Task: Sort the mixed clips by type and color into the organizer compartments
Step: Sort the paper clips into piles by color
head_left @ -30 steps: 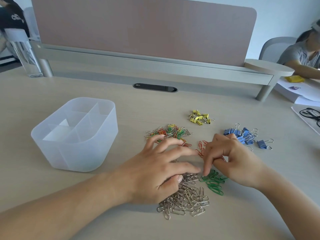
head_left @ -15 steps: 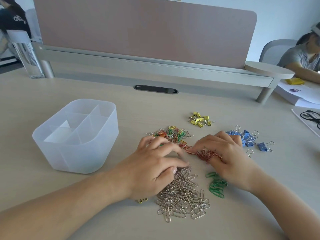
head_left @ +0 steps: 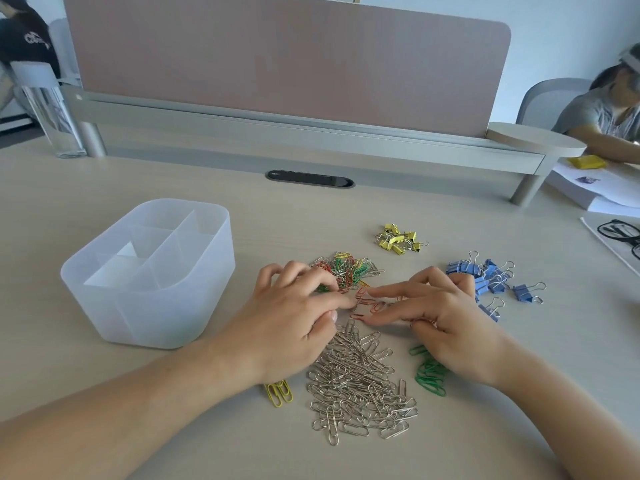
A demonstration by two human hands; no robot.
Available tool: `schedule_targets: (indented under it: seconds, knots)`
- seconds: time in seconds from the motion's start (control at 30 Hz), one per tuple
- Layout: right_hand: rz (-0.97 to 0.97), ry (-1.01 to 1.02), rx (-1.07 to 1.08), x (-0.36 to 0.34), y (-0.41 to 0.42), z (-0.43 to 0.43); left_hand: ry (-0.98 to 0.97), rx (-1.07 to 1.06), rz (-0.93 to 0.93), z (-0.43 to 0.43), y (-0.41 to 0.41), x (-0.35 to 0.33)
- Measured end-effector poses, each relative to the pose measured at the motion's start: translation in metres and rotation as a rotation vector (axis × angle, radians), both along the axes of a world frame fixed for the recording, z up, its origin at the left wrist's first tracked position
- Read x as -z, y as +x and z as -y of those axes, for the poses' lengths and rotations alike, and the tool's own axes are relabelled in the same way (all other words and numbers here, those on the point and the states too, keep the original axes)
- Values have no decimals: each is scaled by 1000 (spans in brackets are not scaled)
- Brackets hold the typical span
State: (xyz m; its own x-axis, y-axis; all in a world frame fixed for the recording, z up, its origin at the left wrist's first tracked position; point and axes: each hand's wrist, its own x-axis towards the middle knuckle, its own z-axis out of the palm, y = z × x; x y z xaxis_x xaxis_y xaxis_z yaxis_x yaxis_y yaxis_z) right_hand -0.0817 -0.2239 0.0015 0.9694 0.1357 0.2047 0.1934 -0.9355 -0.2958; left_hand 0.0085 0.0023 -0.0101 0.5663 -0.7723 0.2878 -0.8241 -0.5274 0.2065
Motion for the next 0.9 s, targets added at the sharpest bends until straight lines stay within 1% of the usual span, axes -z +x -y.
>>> schedule_targets:
  seconds: [0.23, 0.37, 0.47, 0.63, 0.7, 0.83, 0.9]
  knots:
    - [57, 68, 21, -1, -1, 0, -8, -11, 17, -1, -1, -1]
    - [45, 14, 5, 2, 0, -2, 18, 8, 41, -1, -1, -1]
    - [42, -11, 17, 4, 2, 1, -3, -10, 55, -2, -1, -2]
    - [152, 43, 99, 3, 2, 5, -69, -30, 61, -4, 0, -6]
    - [172, 32, 98, 4, 2, 3, -82, -39, 72, -4, 0, -8]
    - [80, -91, 27, 7, 4, -5, -76, -65, 75, -6, 3, -9]
    - [54, -113, -3, 9, 7, -5, -57, -67, 72, -7, 5, -8]
